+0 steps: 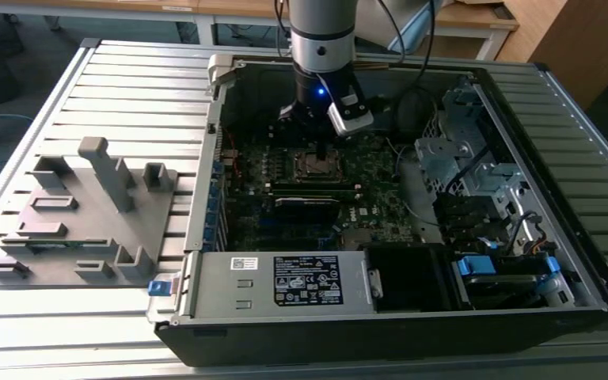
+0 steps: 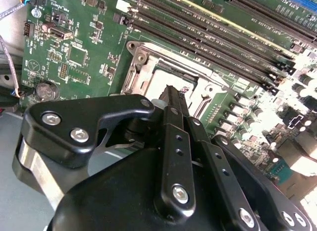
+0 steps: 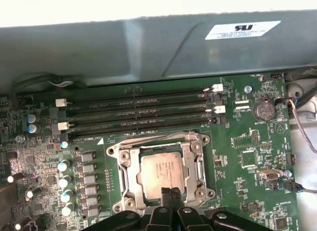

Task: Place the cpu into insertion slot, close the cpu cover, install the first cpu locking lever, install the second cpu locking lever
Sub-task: 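Install the first cpu locking lever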

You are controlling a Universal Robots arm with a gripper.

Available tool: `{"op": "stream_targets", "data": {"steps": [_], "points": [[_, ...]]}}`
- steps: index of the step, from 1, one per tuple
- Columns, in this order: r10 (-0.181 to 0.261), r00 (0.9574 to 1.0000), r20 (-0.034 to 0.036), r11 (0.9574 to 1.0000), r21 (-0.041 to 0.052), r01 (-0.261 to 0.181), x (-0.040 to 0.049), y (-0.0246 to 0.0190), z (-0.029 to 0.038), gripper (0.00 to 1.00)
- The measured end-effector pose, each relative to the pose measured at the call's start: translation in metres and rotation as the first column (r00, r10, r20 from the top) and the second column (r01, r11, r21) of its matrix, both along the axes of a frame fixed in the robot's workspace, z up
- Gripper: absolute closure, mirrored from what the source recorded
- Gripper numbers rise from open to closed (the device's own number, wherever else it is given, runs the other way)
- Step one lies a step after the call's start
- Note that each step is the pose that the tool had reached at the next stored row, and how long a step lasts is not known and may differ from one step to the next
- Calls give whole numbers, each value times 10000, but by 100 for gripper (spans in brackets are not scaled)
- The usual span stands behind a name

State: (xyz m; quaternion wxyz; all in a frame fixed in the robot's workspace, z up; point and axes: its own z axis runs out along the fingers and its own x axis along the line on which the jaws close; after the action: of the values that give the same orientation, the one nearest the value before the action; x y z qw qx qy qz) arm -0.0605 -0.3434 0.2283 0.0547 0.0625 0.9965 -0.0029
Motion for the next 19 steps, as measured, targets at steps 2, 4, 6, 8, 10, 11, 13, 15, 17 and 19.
{"op": "stream_targets", "data": {"steps": [2, 4, 6, 8, 10, 11, 13, 15, 17, 19], "points": [[0, 10000, 0, 10000, 3, 0, 0, 15, -2, 90], [0, 10000, 0, 10000, 7, 0, 0, 29, -3, 90], [0, 10000, 1, 10000, 17, 0, 0, 41, -4, 90], [1, 10000, 0, 10000, 23, -1, 0, 47, -4, 90], [0, 10000, 1, 10000, 25, 0, 0, 50, -3, 90], [1, 10000, -1, 10000, 23, -1, 0, 50, 2, 90], [0, 10000, 0, 10000, 25, 0, 0, 51, 21, 90], [0, 10000, 0, 10000, 24, 0, 0, 51, 37, 90], [0, 10000, 2, 10000, 27, 0, 0, 51, 36, 90], [-1, 10000, 1, 10000, 26, 1, 0, 51, 36, 90]]}}
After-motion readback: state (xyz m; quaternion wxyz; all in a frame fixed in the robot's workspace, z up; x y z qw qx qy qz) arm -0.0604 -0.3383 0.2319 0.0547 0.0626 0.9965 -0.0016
